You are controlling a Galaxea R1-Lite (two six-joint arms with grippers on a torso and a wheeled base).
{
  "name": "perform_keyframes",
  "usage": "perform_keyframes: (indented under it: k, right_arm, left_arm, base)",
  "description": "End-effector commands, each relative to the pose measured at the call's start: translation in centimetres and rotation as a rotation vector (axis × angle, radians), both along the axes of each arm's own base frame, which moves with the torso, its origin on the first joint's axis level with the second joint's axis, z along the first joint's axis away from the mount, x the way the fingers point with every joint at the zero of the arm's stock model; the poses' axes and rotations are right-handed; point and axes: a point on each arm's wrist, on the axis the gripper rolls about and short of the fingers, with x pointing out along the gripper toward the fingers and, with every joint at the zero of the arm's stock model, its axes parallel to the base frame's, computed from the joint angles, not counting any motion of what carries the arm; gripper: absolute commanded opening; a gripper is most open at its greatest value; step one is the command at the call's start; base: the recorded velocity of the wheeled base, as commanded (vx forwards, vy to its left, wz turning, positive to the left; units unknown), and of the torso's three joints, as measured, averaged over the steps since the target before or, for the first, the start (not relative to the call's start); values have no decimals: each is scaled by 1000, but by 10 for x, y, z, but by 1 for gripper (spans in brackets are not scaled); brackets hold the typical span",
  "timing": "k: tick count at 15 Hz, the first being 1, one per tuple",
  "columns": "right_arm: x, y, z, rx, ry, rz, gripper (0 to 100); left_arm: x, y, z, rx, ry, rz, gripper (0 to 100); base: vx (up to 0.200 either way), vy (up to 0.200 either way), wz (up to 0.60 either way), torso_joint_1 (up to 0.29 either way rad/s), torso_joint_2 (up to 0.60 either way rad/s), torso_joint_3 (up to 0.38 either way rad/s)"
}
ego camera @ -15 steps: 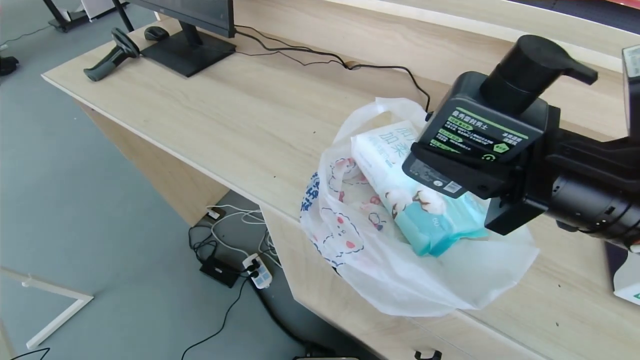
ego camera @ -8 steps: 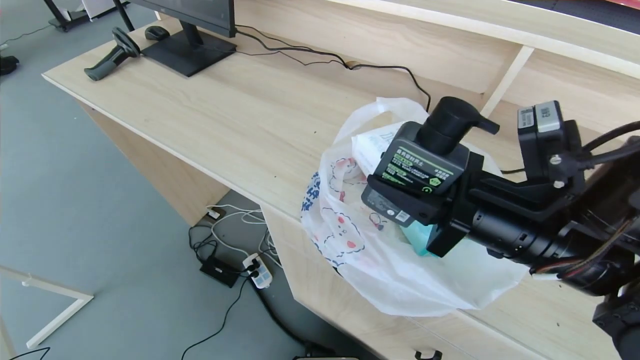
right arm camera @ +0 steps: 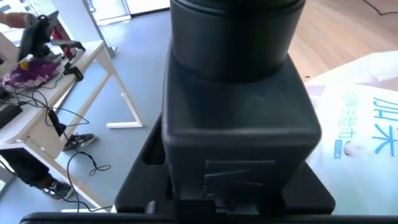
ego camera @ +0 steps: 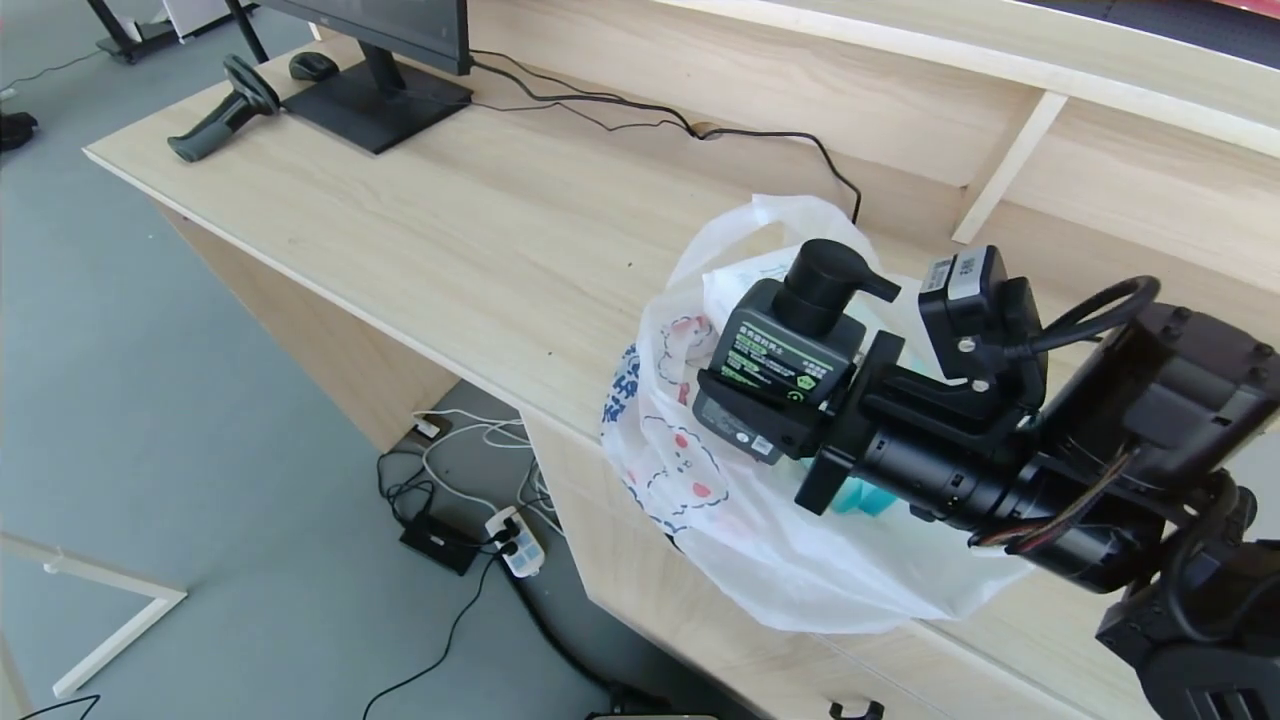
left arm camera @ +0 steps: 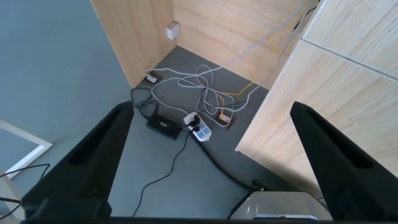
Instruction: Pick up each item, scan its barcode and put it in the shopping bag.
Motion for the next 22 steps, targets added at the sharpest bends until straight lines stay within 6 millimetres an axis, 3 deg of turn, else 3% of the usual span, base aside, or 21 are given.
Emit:
perform_keyframes:
  k: [1,9,10,17,22]
  right_arm:
    - [6,-3,-9,-22,24,-21,0]
    - [16,0,-28,-55,70,-72,0]
    - [15,0,-30,-59,76,-72,100]
    - [17,1,-33,-34,102,-66,100]
    - [-2,-13,-3,34,35,-64,100]
  left_arm:
    - [0,0,0,2,1,0,100]
    - [0,0,0,0,1,-1,100]
    - [0,0,0,0,-1,-1,100]
    - [0,0,0,0,1,-1,100]
    - [0,0,0,-2,1,-1,100]
  base:
    - [0,0,0,0,0,0]
    - [0,0,0,0,0,0]
    - [0,0,0,0,0,0]
    - [0,0,0,0,0,0]
    - [0,0,0,0,0,0]
